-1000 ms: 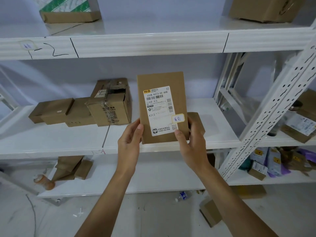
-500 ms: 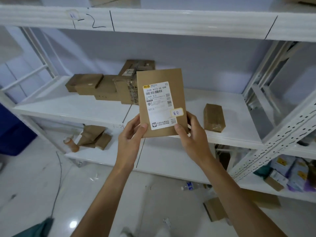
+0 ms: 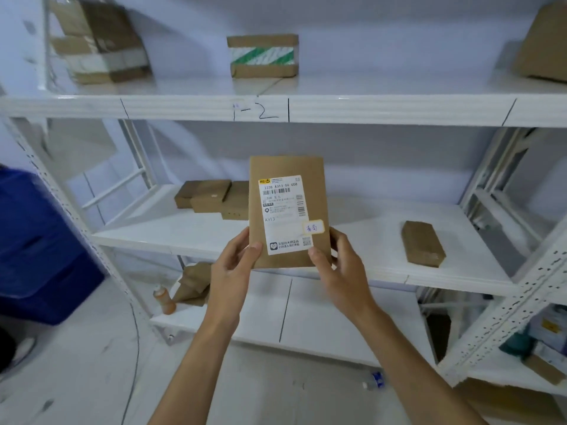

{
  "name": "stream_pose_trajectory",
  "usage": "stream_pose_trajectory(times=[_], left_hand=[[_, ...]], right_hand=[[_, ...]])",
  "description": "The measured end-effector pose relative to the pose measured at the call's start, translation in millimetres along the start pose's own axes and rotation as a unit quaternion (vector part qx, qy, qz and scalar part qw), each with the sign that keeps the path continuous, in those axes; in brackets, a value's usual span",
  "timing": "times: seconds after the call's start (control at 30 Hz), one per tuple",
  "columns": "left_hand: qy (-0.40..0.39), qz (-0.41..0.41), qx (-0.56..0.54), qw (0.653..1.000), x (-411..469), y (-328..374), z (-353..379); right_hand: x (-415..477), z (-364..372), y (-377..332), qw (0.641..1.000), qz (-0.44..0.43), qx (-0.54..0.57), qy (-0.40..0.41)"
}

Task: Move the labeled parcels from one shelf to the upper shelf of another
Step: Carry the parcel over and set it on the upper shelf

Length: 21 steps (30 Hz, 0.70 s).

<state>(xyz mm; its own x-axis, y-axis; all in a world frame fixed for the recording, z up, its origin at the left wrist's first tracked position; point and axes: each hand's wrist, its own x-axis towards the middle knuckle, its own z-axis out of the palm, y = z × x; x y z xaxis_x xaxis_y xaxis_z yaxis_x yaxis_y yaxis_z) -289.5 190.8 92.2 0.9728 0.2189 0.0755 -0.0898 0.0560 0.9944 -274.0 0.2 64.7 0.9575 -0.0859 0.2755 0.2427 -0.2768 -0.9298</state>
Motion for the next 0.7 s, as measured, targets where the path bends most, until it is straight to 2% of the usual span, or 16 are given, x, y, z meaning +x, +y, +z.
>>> stream_pose_trajectory(times=[0.3, 0.7], left_hand=[[-0.050, 0.028, 0.014, 0.998, 11.8, 37.0, -99.7], [-0.059, 0.035, -0.006, 0.998, 46.7, 47.0, -114.9]], right_hand=[[-15.9, 78.9, -62.2, 0.999, -0.027, 0.024, 0.027], [-0.3, 98.9, -79.8, 0.998, -0.051, -0.001, 0.048]])
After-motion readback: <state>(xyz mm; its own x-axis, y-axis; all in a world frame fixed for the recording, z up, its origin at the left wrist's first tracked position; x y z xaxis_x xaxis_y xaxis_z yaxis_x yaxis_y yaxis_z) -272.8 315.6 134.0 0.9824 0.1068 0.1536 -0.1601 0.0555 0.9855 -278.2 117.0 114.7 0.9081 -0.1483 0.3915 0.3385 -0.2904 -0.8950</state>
